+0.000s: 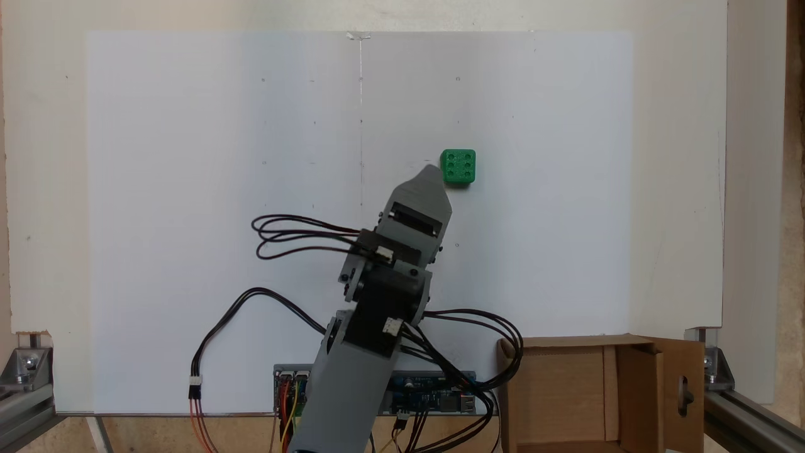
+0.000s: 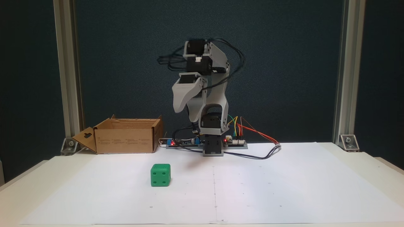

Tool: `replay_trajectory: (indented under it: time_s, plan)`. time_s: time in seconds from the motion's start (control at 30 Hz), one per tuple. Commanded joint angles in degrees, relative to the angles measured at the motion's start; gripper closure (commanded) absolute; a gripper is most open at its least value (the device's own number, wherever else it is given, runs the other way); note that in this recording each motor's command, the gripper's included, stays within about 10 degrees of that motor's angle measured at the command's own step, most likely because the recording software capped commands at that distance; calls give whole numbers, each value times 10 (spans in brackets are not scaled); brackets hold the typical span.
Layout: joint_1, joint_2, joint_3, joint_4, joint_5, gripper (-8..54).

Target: Grasp a green dice and put it in the bin.

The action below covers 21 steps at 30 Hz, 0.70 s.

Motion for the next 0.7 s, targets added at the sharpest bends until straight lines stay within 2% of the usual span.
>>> replay_trajectory:
  time_s: [0.0, 0.1, 0.37, 0.67]
  plan:
    - [13, -18, -59, 93, -7, 20]
    - [31, -50, -100, 176, -30, 18]
    - [58, -103, -171, 180, -149, -4]
    - [55, -119, -194, 179, -292, -9]
